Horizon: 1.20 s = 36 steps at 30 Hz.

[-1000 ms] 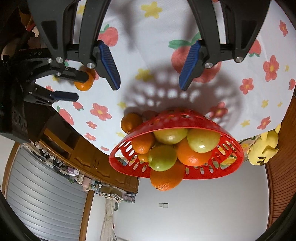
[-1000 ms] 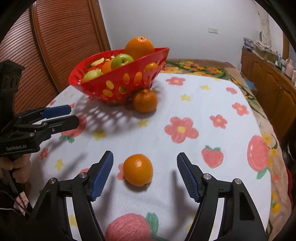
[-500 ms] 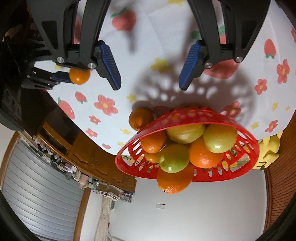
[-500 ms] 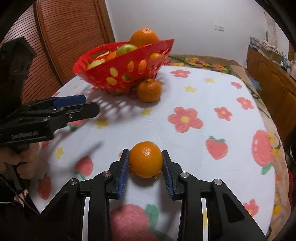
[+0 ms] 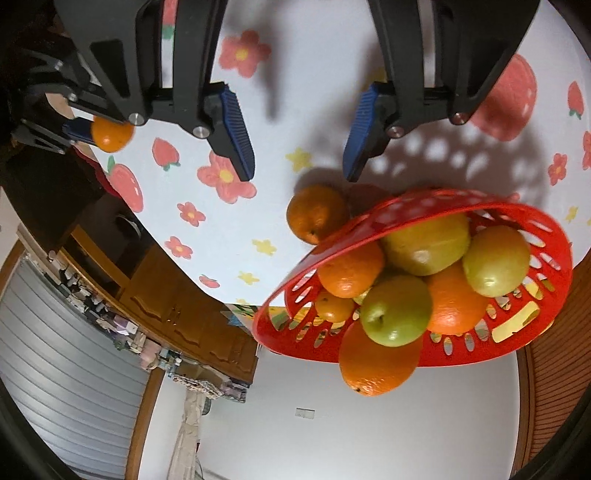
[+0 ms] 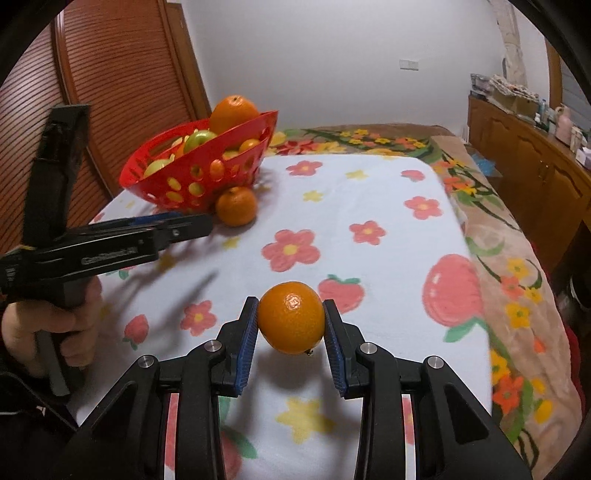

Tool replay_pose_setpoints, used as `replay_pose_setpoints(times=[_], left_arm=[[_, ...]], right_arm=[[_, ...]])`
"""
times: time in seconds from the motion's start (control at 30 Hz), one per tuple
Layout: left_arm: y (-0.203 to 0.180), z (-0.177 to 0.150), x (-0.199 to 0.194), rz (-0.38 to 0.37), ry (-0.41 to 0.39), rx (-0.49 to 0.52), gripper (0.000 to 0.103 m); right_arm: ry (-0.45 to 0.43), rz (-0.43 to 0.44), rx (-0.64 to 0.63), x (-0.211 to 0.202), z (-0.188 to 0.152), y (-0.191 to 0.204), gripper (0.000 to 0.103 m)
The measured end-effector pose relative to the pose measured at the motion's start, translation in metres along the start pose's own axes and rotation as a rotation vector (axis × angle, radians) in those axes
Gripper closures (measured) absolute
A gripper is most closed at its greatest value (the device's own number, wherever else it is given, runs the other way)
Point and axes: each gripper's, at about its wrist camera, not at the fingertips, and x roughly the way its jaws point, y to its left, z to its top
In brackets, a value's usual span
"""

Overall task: Organize fruits
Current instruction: 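Lift the tangerine with the right tool while the left tool approaches another tangerine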

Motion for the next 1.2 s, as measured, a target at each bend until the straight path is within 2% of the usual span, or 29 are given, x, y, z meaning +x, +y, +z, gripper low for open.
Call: replay_pose_setpoints(times=[0.37,0.8,0.93,1.0,1.2], left_arm=[[-0.013,0.006,0.031,0.097,0.009,-0.019,0.055],[-0.016,0.014,0.048,0.157,0.019,-0.021,0.055],[-0.011,0.018,0.050,0.150,0.017,-0.033,0.057],[-0.008,0.017,0.050,0.151,0.019,-0.035,0.063],[-0.006,0.014,0.046,0.123,0.021,-0.016,0.066]], right_arm=[[-0.020,0.006,0.002,-0.002,0.009,-0.026,0.069],[-0.021,0.034,-0.035,0.002,0.017,-0.024,0.069],[-0.020,0.033,-0.029,0.003,0.016,-0.026,0.069],[-0.019,0.033,-0.029,0.003,0.016,-0.026,0.069],[-0.015,0.032,-0.029,0.004,0.016,-0.027,0.069]])
